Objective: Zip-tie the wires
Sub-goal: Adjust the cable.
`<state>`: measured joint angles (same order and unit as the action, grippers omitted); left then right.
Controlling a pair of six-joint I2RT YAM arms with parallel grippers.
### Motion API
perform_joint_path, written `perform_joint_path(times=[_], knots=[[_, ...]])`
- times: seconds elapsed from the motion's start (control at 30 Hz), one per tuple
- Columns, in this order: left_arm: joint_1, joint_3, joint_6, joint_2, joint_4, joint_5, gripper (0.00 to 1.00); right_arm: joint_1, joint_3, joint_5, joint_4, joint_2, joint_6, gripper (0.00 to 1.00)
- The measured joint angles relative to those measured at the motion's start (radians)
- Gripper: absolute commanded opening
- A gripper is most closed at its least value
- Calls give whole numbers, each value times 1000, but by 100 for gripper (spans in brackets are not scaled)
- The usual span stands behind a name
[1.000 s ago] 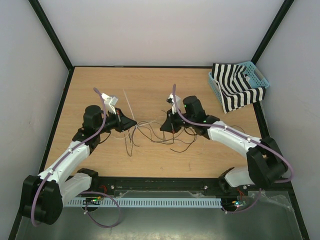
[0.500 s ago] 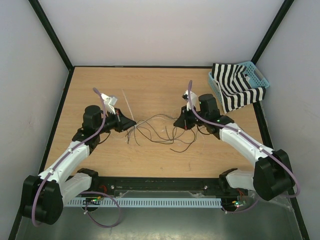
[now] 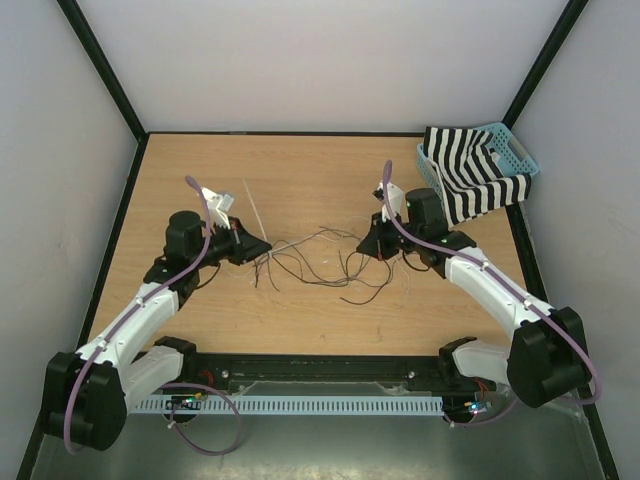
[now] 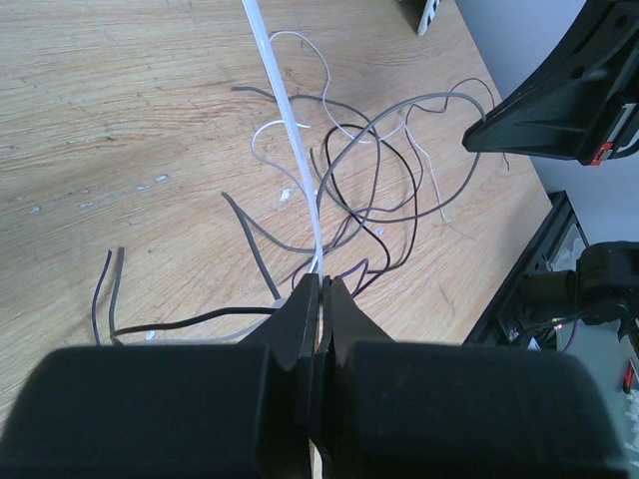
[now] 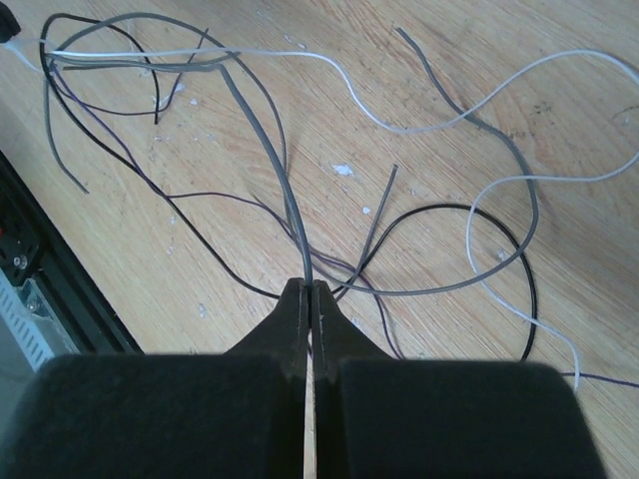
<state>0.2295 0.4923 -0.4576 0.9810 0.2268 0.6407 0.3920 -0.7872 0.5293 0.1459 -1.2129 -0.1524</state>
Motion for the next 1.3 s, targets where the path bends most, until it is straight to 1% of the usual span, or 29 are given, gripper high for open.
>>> perform_joint_path(times=[0.23, 0.27, 0.33, 0.43, 0.5, 0.57, 0.73, 0.87, 1.0, 1.07, 1.2, 1.3], knots=[[-5, 0, 0, -17, -13, -5, 0, -11, 0, -52, 37, 0, 0, 0], [-6, 0, 0, -18, -14, -5, 0, -12, 0, -58, 41, -1, 1, 2], [-6, 0, 1, -19, -16, -5, 0, -13, -1, -50, 48, -7, 11, 13], [-8, 0, 1, -19, -20, -5, 0, -13, -4, -2, 59, -26, 28, 40], [-9, 0, 1, -19, -23, -5, 0, -13, -7, 14, 73, -35, 38, 50], [-10, 0, 2, -19, -26, -5, 0, -13, -13, 13, 87, -35, 48, 55], [-11, 0, 3, -19, -29, -4, 0, -13, -82, -10, 100, -40, 54, 56], [-11, 0, 4, -18, -32, -4, 0, -7, -143, 7, 81, -57, 42, 59], [-11, 0, 4, -18, -32, -4, 0, 61, -141, 1, 43, -43, 17, 64], [-11, 1, 4, -17, -32, -4, 0, 112, -119, -3, -6, -14, -7, 65], [-11, 2, 2, -8, -32, -4, 0, 216, -19, -2, -186, 64, -117, 67], [-11, 2, -2, -2, -32, -4, 0, 302, 42, -30, -320, 68, -189, 67]])
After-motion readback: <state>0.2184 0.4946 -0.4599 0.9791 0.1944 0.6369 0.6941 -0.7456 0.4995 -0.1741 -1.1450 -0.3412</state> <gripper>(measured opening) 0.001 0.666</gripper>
